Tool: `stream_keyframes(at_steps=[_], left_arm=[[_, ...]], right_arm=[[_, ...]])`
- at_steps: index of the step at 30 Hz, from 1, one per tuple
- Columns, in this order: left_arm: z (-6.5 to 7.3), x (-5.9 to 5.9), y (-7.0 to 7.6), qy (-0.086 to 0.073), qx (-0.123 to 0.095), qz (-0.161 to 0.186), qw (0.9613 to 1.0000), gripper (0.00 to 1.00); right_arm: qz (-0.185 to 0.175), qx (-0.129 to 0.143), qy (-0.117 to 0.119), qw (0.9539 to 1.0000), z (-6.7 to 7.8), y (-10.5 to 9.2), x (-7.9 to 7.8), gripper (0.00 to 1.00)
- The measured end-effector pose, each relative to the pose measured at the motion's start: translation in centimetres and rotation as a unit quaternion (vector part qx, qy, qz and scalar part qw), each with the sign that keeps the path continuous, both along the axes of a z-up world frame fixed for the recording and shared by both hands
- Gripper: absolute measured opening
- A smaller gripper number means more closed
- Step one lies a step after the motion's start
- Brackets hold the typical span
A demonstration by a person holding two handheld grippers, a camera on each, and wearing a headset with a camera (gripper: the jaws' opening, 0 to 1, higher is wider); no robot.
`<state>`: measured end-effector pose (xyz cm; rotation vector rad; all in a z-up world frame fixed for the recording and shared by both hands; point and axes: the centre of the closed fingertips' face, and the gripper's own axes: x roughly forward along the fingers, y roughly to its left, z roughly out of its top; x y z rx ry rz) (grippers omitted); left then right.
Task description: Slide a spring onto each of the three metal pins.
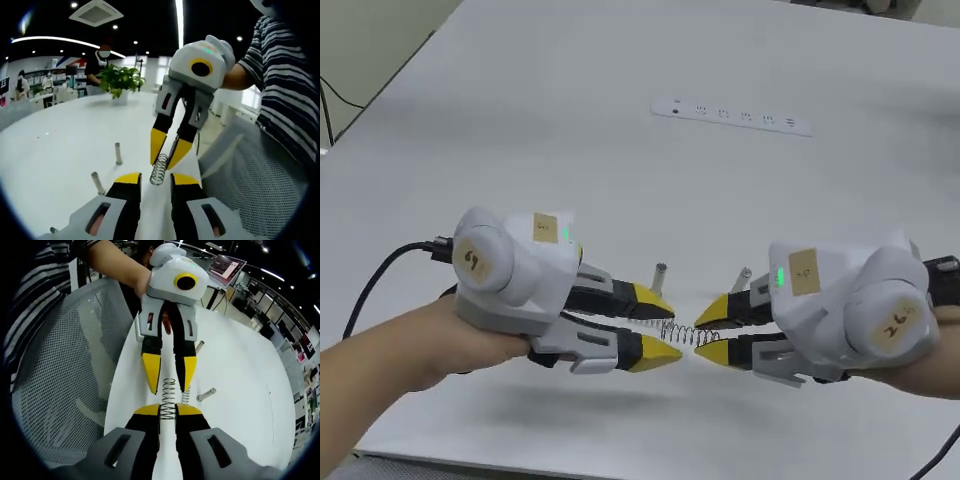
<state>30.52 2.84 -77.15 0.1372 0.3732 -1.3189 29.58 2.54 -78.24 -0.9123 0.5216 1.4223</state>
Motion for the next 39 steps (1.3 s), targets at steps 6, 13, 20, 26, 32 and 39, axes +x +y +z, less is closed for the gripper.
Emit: stream_keyframes(at_steps=[6, 13, 20, 26, 32, 39], left_arm=[[0.3, 0.0, -0.4, -0.005, -0.010, -0.002, 0.9999, 0.09], [0.3, 0.0, -0.5, -0.006, -0.018, -0.008, 0.9998, 0.04], [0.2, -0.6, -0.6, 0.003, -0.022, -0.039, 0.9990, 0.03], [0.0, -0.9, -0.7, 0.012, -0.018, -0.053, 0.9984, 0.03], [-0.1, -1.0, -0.9, 0.016, -0.018, -0.059, 0.9980, 0.03], [-0.2, -1.1, -0.8, 0.018, -0.014, -0.060, 0.9980, 0.03]], right_arm=[[-0.004, 0.011, 0.004, 0.9999, 0.5, 0.4, 0.0, 0.07], [-0.005, 0.013, 0.004, 0.9999, 0.6, 0.4, 0.0, 0.07], [-0.012, 0.015, 0.017, 0.9997, 0.3, 0.4, -0.2, 0.08], [-0.024, 0.008, 0.030, 0.9992, -0.5, -0.5, 0.0, 0.10], [-0.032, 0.008, 0.042, 0.9986, -1.1, -1.1, -0.2, 0.09], [-0.021, 0.018, 0.036, 0.9990, -0.8, -0.8, -0.3, 0.07]])
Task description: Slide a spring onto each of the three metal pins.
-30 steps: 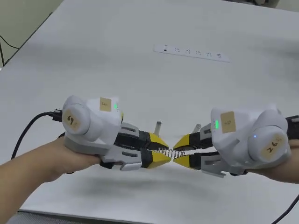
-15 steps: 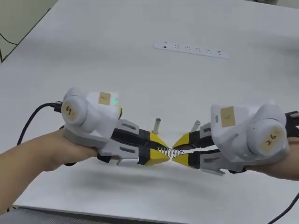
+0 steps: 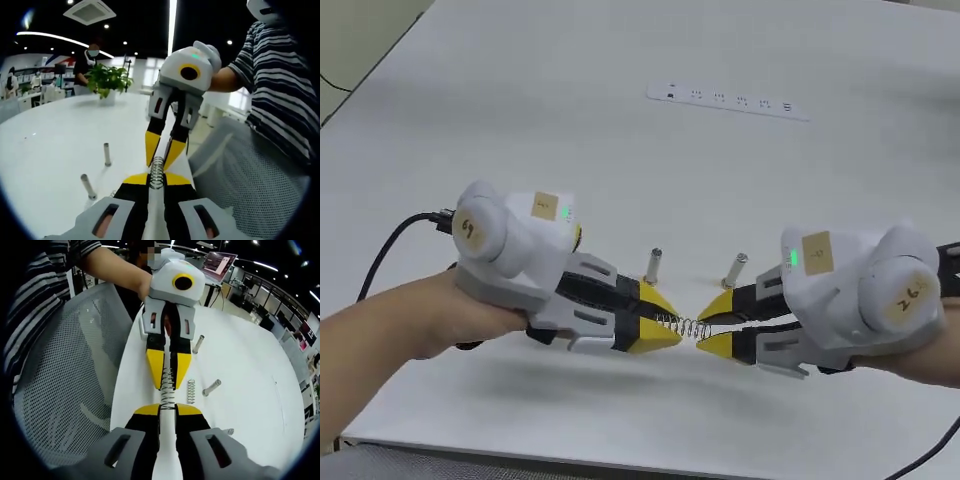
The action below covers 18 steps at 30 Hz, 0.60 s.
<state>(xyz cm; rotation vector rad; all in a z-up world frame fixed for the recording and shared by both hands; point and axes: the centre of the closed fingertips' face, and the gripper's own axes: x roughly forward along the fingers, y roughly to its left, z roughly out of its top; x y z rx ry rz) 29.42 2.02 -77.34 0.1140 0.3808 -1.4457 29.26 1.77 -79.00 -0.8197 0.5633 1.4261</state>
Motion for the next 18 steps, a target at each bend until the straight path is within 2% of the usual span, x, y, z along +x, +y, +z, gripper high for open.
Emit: stream_keyframes(at_steps=[7, 15, 18], left_arm=[[-0.2, 0.2, 0.3, -0.003, 0.003, 0.004, 1.0000, 0.03], [-0.4, 0.1, 0.3, -0.004, 0.000, 0.006, 1.0000, 0.03], [-0.5, 0.1, 0.3, -0.005, 0.003, 0.005, 1.0000, 0.03]], right_arm=[[0.009, 0.015, -0.020, 0.9997, 1.0, 0.1, 0.1, 0.06], [0.007, 0.048, -0.009, 0.9988, 2.6, 0.6, 0.0, 0.06], [0.010, 0.049, -0.008, 0.9987, 2.8, 0.8, -0.1, 0.06]])
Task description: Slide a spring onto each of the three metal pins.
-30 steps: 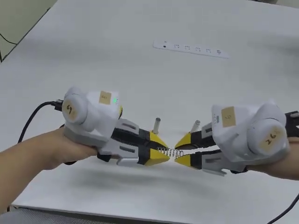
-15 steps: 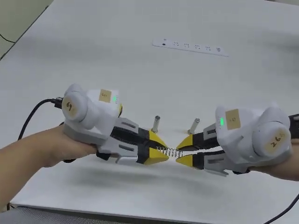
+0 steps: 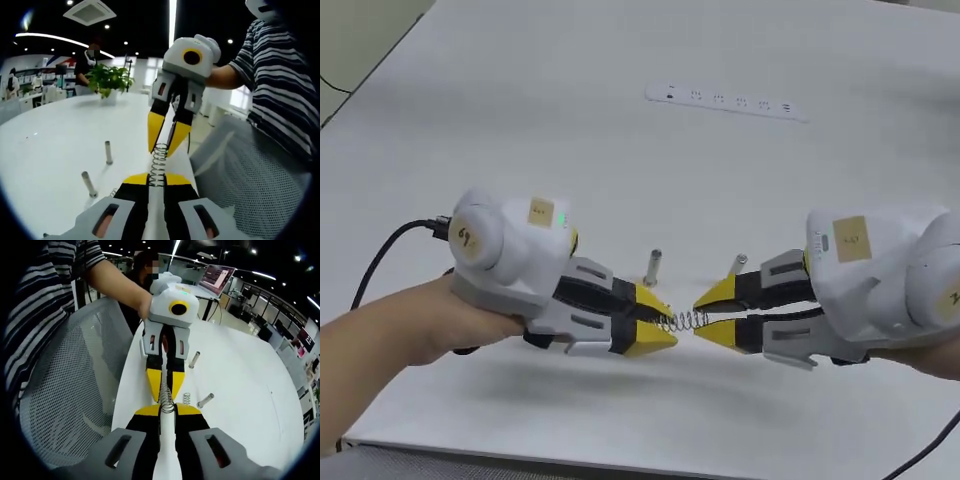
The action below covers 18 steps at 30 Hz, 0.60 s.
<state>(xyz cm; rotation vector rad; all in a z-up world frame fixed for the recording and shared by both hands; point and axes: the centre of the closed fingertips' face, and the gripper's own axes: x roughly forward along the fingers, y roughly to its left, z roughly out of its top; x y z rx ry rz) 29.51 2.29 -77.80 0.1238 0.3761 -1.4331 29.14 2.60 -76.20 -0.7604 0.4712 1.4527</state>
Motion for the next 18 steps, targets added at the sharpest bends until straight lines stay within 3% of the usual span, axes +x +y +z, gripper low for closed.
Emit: stream_keyframes(at_steps=[6, 18], left_arm=[[-0.3, 0.1, -0.1, -0.005, 0.007, 0.002, 1.0000, 0.02], [-0.8, 0.2, -0.1, -0.006, 0.014, 0.004, 0.9999, 0.03]], right_arm=[[0.008, 0.016, 0.004, 0.9998, 0.9, 0.8, -0.2, 0.06], [0.017, 0.026, 0.019, 0.9993, 1.0, 1.4, -0.2, 0.06]])
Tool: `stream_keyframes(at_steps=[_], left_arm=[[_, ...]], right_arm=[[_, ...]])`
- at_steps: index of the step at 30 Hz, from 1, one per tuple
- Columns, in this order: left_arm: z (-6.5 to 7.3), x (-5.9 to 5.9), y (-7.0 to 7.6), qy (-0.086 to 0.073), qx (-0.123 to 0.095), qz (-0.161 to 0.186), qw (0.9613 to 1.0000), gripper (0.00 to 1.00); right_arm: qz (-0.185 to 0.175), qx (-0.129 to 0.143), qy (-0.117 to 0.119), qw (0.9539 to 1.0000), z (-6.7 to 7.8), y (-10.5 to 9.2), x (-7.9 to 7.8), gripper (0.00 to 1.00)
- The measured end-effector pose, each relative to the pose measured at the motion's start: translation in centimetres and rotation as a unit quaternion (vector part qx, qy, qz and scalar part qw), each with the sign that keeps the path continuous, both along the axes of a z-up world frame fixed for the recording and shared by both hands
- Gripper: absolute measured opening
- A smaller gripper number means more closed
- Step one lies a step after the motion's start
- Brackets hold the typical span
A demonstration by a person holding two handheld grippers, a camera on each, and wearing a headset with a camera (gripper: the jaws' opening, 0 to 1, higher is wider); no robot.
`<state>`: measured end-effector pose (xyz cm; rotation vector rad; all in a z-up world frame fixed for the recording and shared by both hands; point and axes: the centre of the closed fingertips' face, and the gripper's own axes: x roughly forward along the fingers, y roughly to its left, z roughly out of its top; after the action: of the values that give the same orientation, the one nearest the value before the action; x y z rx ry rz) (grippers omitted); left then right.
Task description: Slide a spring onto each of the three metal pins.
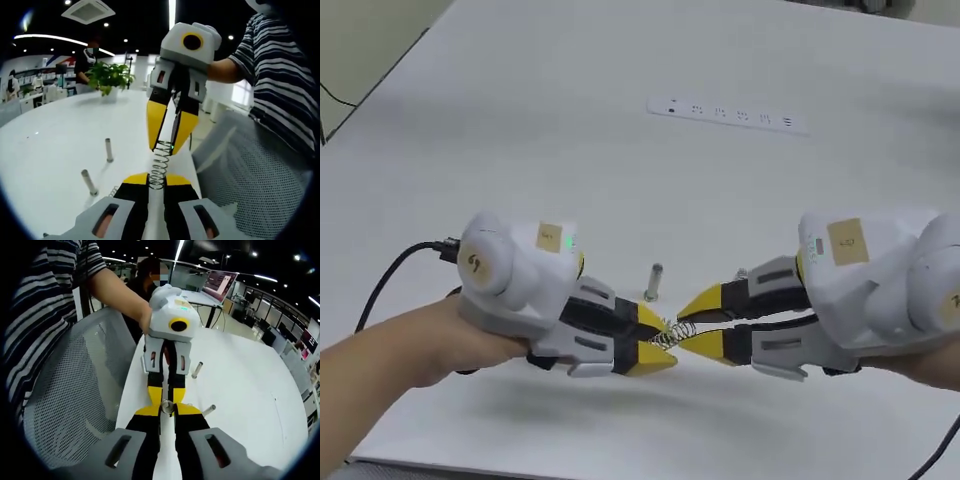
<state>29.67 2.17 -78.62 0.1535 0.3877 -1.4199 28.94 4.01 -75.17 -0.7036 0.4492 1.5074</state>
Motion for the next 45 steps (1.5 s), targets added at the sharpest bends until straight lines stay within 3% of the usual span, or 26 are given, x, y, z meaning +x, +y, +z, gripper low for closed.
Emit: stream_keyframes(at_steps=[13, 16, 19, 24, 28, 31, 34, 41, 45], left_arm=[[0.1, 0.1, 0.0, -0.004, 0.004, -0.001, 1.0000, 0.03], [0.3, -0.1, -0.2, -0.002, -0.002, -0.003, 1.0000, 0.03], [0.4, 0.1, -0.4, -0.010, 0.000, -0.001, 0.9999, 0.03], [0.6, 0.1, -0.3, -0.008, -0.001, 0.001, 1.0000, 0.03], [0.3, 0.2, -0.1, -0.011, 0.010, 0.002, 0.9999, 0.03], [0.4, 0.4, 0.0, 0.001, 0.006, 0.014, 0.9999, 0.04], [0.3, 0.4, 0.0, -0.002, 0.011, 0.014, 0.9998, 0.05], [0.3, 0.5, 0.5, 0.006, 0.011, 0.026, 0.9996, 0.06], [0.3, 0.8, 0.9, 0.006, 0.015, 0.036, 0.9992, 0.12]], right_arm=[[0.009, 0.003, -0.007, 0.9999, 0.2, 0.5, -0.1, 0.06], [0.005, 0.027, 0.009, 0.9996, 0.9, 1.1, -0.2, 0.06], [0.010, 0.024, -0.003, 0.9997, 0.9, 1.5, 0.0, 0.06], [0.010, 0.034, -0.006, 0.9994, 1.1, 1.9, -0.1, 0.06], [0.009, 0.038, -0.020, 0.9991, 0.7, 2.4, -0.2, 0.06], [0.006, 0.046, -0.024, 0.9986, 0.9, 2.5, -0.1, 0.06], [0.012, 0.041, -0.035, 0.9985, 0.9, 2.5, -0.2, 0.06], [0.016, 0.026, -0.043, 0.9986, 0.7, 2.6, -0.2, 0.06], [0.017, 0.020, -0.043, 0.9987, 0.6, 2.6, -0.2, 0.06]])
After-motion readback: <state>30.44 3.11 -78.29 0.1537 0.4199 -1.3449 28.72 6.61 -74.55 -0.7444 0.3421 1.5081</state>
